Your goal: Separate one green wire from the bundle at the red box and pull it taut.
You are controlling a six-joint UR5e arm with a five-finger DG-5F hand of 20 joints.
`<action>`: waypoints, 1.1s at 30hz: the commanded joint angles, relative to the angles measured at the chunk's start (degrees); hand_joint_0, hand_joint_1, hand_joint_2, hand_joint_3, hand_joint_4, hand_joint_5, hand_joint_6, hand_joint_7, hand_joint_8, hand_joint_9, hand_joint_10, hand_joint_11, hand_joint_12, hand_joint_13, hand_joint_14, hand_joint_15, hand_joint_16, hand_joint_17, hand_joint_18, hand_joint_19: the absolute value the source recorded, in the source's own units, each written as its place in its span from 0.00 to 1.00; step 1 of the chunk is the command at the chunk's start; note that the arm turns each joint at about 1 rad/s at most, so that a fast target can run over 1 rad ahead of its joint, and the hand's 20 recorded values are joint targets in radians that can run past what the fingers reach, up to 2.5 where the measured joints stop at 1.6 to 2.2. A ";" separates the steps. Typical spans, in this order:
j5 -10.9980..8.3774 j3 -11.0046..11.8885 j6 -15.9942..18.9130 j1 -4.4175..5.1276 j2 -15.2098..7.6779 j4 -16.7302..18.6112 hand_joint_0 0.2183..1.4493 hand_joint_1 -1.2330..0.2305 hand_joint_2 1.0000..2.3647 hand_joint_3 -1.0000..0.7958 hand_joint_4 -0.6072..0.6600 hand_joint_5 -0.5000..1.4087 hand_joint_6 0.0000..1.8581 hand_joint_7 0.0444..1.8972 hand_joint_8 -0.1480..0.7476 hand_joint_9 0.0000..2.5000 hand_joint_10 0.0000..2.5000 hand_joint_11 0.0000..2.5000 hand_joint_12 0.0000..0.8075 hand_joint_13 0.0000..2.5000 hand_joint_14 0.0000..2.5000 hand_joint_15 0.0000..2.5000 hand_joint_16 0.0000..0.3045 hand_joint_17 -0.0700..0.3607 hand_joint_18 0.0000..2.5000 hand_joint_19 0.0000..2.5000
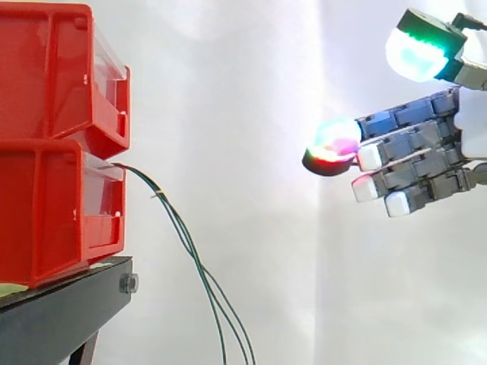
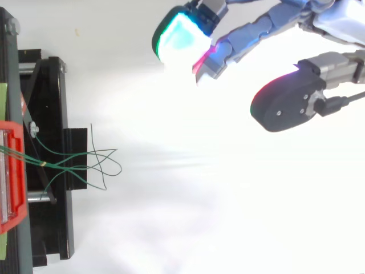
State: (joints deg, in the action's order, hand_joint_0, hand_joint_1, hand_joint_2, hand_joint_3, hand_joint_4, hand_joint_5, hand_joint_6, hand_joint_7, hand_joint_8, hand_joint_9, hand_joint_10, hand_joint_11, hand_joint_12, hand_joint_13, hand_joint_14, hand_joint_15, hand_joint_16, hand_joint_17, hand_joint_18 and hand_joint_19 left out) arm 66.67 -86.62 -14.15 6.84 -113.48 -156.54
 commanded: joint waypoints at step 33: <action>-9.36 0.23 -6.76 1.34 -5.61 11.00 0.26 0.43 0.00 0.30 0.69 0.17 0.27 0.40 0.47 0.34 0.00 0.18 0.46 0.28 0.00 0.12 0.15 0.40 0.28 0.16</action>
State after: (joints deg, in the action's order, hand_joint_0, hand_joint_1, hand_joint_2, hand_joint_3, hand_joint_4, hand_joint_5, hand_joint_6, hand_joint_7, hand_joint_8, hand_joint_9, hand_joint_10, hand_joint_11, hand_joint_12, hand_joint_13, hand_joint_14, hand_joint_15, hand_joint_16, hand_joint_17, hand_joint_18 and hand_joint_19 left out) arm 57.73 -86.34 -19.74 8.16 -118.98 -145.97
